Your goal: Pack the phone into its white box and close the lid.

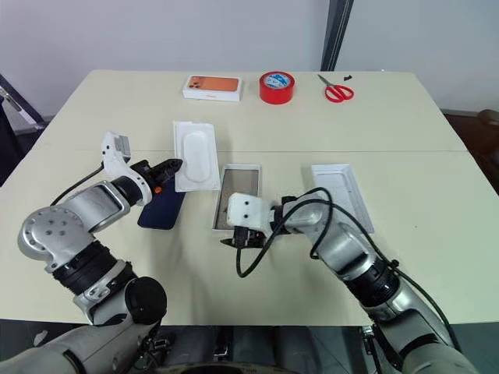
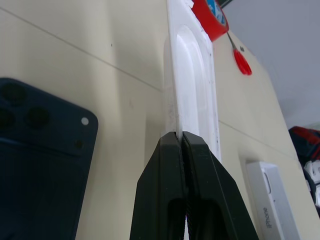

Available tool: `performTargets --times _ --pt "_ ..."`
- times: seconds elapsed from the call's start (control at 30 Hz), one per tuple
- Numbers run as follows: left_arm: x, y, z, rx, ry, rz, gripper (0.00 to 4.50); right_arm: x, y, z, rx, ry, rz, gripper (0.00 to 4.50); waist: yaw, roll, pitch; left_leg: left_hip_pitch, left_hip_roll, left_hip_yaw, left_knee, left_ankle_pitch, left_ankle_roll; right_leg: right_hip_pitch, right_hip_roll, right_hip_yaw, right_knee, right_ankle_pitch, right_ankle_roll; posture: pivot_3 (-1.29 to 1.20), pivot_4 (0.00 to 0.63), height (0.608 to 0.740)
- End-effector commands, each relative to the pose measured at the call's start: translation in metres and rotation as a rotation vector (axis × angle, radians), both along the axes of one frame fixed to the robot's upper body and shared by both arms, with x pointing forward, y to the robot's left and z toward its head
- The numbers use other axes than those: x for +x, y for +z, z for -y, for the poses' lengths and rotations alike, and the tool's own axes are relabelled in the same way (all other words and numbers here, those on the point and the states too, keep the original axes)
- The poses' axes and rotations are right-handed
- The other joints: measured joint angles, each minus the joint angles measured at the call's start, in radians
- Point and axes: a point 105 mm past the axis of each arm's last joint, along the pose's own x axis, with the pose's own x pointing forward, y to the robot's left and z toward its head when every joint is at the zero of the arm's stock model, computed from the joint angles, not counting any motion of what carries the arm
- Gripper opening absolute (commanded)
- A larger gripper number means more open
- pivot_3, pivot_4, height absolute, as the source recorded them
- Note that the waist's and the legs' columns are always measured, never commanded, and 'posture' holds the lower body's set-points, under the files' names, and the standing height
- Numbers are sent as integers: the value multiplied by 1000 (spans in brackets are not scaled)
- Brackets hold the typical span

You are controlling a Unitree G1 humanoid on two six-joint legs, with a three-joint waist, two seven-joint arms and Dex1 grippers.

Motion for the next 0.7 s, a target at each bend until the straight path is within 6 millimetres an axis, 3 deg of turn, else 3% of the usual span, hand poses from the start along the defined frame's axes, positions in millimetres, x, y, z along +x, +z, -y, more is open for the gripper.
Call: performTargets --times 0.03,0.2,0.33,0.47,0.7 --pt "-6 4 25 17 -88 28 0 -4 26 26 39 -13 19 3152 4 0 0 0 0 0 0 0 0 0 0 0 0 0 0 0 150 725" --pt "-12 -5 51 3 -140 -2 0 0 29 51 3 -70 16 3152 -4 -1 0 0 0 0 0 -3 5 0 0 0 0 0 0 0 150 725" --pt "-14 -8 58 4 -153 -20 0 3 29 53 1 -83 23 3152 -6 -1 0 1 1 0 -1 -3 5 0 1 0 1 0 0 0 150 725" --pt "-19 -25 66 22 -156 -91 0 10 27 53 -6 -105 52 3152 0 -1 0 1 1 0 -1 -3 5 1 1 1 0 0 0 0 150 725" --pt "-25 -28 73 21 -181 -96 0 11 25 50 1 -101 60 3152 2 -2 1 1 0 0 0 -2 3 1 0 1 0 0 0 0 150 725"
